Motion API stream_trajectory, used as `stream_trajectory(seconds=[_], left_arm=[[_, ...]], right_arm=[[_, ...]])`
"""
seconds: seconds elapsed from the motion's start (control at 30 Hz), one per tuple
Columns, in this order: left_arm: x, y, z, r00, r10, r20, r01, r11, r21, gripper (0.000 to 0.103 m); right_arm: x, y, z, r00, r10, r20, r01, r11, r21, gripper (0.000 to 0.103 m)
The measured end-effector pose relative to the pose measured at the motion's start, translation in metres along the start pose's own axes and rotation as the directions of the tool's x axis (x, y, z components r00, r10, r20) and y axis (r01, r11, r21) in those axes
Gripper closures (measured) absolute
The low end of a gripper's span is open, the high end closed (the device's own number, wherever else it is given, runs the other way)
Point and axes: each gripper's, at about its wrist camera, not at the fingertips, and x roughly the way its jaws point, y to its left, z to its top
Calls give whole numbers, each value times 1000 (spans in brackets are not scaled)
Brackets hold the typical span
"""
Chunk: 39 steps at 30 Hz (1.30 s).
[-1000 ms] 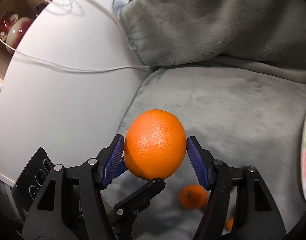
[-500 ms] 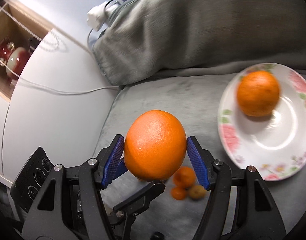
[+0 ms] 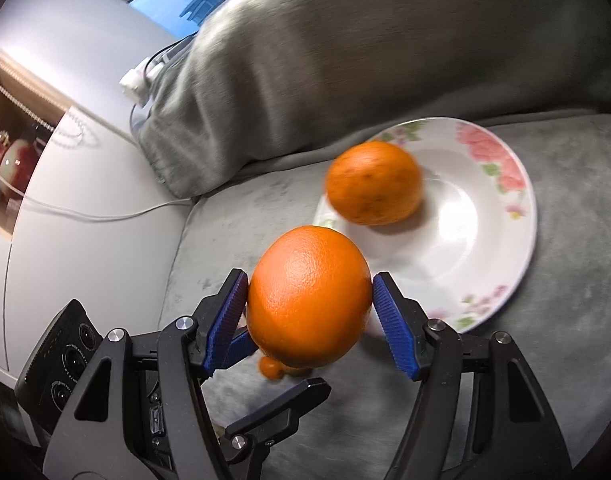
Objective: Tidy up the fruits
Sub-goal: 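Carry the orange onto the plate beside the first and open the left tool, then withdraw the left tool from the plate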
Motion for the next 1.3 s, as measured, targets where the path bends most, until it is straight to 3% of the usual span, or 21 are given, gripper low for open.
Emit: stream_trajectory(seconds=[0.2, 0.3, 0.43, 0.77, 0.93, 1.1, 1.3], left_arm=[[18, -14, 4, 999, -26, -32, 27, 999, 24, 54], [24, -16, 6, 998, -45, -46, 46, 999, 25, 63], [18, -21, 7, 999, -45, -27, 46, 998, 40, 63], [7, -15, 10, 999, -42, -13, 42, 999, 34, 63], [-7, -10, 5, 999, -38, -2, 38, 999, 29, 48], [-16, -13, 5, 999, -33, 16, 33, 999, 41, 34], [-29, -7, 2, 999, -14, 31, 12, 999, 47, 34]], right_arm=[[-11, -26, 5, 1000, -27, 14, 27, 999, 42, 35], [-14, -37, 8, 999, -41, 23, 39, 998, 58, 36], [-26, -55, 10, 998, -34, 61, 28, 995, 99, 36], [-51, -44, 16, 988, -57, 144, 51, 998, 49, 36], [-54, -40, 12, 985, -81, 153, 77, 996, 35, 34], [-61, -33, 5, 973, -134, 189, 136, 991, 0, 19], [-69, -14, -5, 957, -183, 226, 206, 975, -82, 16]])
